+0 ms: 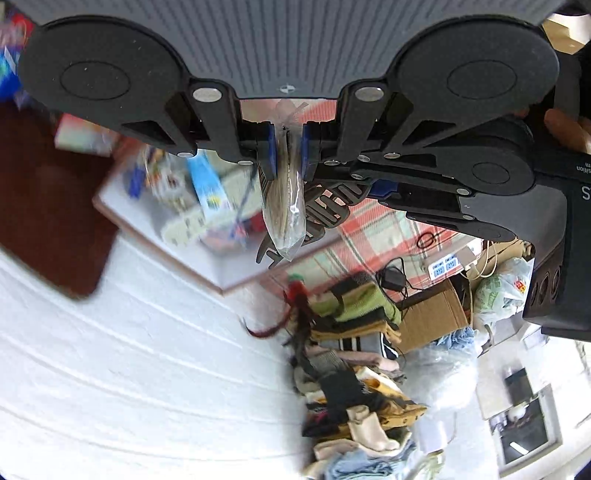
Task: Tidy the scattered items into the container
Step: 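Lift the claw clip and swab pack with both tools toward the box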
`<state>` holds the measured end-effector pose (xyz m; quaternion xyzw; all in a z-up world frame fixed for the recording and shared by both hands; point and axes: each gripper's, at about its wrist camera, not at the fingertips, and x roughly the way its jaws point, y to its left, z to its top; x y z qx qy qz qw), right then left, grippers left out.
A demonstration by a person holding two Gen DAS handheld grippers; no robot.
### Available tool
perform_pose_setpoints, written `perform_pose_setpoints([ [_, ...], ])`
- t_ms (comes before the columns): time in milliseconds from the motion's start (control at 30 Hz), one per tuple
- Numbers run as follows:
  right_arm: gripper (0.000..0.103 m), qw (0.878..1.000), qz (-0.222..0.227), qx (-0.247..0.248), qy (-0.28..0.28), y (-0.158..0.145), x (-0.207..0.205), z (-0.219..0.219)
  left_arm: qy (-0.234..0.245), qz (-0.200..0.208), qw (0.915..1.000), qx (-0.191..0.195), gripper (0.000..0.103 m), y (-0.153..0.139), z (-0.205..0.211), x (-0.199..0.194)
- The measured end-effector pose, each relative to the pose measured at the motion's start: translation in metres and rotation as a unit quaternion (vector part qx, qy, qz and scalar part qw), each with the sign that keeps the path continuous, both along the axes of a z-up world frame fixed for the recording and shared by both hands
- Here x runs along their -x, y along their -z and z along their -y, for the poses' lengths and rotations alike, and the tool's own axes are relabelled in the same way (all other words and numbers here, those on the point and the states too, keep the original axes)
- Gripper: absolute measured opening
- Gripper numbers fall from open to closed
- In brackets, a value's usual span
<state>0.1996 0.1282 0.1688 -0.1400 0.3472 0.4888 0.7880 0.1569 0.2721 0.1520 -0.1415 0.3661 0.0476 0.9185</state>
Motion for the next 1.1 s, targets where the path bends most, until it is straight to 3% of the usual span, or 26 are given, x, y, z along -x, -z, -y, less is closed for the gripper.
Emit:
perform_pose_setpoints([
  [267,0.015,1.0,0.0,0.005,-0.02,0.017,-0.041,-0.065,-0.031,-0.004,0.9994,0.015,0.016,0.018,-0.062,-0.035],
  [800,0.015,0.997,-0.065,0.011,-0.041,0.101,-0.099,-0.133,-0.07,-0.065,0.995,0.031,0.017,0.092,-0.123,-0.078],
  [900,0.017,0.996,-0.079,0.015,-0.035,0.111,-0.104,-0.138,-0.067,-0.072,0.9945,0.037,0.026,0.099,-0.125,-0.079],
  [933,0.017,0.996,-0.083,0.019,-0.032,0.114,-0.105,-0.138,-0.069,-0.077,0.994,0.036,0.041,0.101,-0.125,-0.079],
  [1000,0.017,0.995,-0.087,0.03,-0.025,0.12,-0.107,-0.14,-0.074,-0.083,0.9935,0.025,0.048,0.105,-0.124,-0.079],
  [1100,0.02,0.995,-0.083,0.047,-0.012,0.125,-0.106,-0.14,-0.075,-0.085,0.9935,0.016,0.048,0.109,-0.122,-0.078],
])
